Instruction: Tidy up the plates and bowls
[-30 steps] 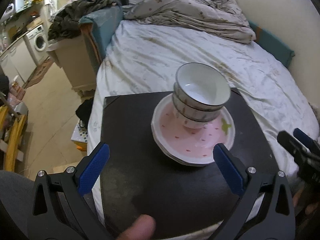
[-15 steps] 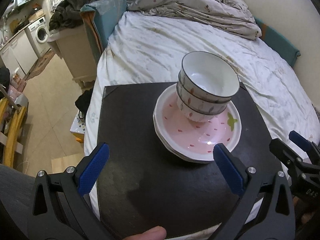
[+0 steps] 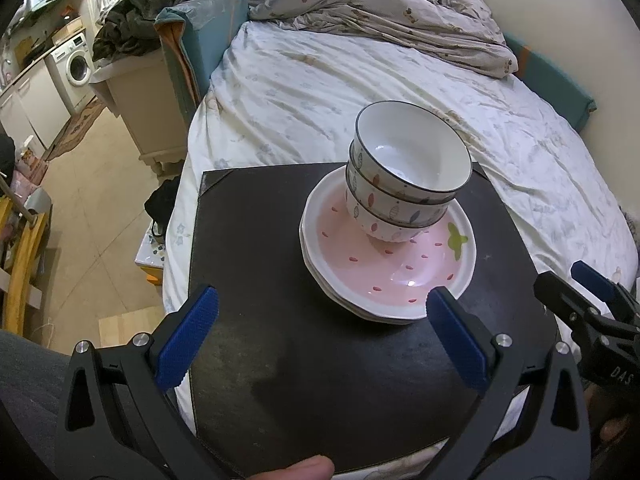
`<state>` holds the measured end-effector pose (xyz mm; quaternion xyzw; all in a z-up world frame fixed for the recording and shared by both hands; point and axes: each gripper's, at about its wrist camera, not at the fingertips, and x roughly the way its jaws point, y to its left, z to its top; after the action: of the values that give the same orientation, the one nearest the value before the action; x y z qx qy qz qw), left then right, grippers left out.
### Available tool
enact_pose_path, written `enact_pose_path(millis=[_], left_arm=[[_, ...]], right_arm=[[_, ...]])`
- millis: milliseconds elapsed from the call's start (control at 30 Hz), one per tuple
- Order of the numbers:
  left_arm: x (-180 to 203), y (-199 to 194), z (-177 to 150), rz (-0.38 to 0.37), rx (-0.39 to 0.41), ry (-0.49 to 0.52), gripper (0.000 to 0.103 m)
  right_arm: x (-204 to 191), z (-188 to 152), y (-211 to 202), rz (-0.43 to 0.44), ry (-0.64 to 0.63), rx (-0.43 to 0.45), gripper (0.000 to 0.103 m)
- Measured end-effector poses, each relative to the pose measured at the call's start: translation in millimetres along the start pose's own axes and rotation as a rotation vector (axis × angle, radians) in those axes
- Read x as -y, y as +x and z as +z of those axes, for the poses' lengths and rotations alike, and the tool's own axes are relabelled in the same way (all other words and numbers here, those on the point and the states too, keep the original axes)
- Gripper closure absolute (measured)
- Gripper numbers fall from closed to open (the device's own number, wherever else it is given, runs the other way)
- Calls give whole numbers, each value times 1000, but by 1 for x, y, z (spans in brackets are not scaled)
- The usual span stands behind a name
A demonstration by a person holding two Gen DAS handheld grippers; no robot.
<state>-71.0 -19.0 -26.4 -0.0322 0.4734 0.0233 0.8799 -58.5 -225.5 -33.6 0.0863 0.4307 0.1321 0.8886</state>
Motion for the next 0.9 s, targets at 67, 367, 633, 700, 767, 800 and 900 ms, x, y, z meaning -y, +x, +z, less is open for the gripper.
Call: enact_pose_path(millis=[67, 367, 633, 700, 767, 800, 900], left_arm=[[0, 0, 0, -2, -3, 0, 1], [0, -1, -1, -2, -3, 1, 1], [0, -1, -2, -1, -6, -1, 1], [0, -1, -3, 0, -8, -1, 1], [0, -1, -4, 0, -11, -1, 1], [0, 0, -3, -2, -14, -1, 1], [0, 1, -2, 1, -16, 1, 1]], right_arm=[[1, 0, 0, 1, 6, -1, 0], [0, -1, 0, -5, -1, 0, 0], [0, -1, 0, -5, -1, -1, 0], [0, -1, 0, -5, -1, 0, 0], [0, -1, 0, -5, -1, -1, 0], [0, -1, 0, -5, -1, -1, 0], [0, -1, 0, -5, 1, -1, 0]])
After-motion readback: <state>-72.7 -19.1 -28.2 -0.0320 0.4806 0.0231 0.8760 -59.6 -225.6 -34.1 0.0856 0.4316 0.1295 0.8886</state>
